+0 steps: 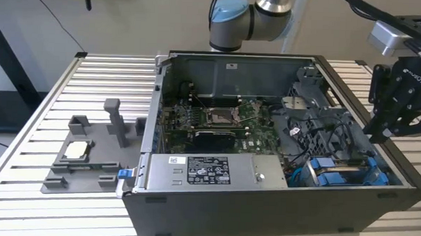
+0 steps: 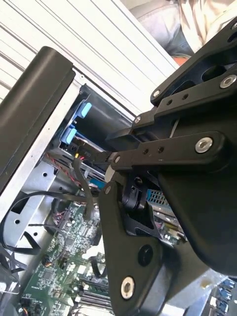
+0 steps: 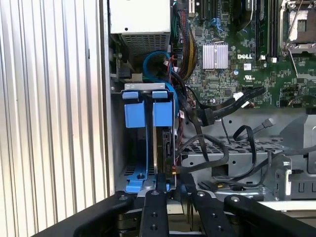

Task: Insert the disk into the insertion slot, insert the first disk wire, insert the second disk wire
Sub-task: 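Insert the first disk wire, then insert the second disk wire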

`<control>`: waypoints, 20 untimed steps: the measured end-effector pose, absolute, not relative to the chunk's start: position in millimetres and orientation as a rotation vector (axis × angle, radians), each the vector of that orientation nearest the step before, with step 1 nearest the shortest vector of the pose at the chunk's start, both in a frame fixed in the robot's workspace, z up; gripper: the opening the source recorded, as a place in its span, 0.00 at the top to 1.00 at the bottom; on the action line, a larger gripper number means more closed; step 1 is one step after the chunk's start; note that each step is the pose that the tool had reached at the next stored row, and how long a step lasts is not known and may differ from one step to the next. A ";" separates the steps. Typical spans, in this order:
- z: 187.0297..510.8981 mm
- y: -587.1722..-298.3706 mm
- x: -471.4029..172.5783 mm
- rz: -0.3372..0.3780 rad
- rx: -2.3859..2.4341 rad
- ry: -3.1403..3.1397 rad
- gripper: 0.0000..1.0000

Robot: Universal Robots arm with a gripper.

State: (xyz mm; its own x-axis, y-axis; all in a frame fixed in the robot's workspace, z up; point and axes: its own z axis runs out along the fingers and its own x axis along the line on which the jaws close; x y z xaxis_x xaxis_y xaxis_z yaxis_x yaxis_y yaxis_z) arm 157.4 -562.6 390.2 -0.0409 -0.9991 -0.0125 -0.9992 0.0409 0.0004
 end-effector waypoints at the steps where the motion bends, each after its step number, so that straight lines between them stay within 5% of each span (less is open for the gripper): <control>1: 390.3 -562.6 157.4 0.014 -2.169 2.260 0.73; 20: 390.4 -548.2 135.6 0.013 -2.167 2.262 0.73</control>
State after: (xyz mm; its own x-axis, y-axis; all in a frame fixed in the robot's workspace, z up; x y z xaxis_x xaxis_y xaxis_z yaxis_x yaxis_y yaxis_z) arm 135.6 -548.2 390.4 -0.0427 -0.9990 -0.0122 -0.9991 0.0427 0.0000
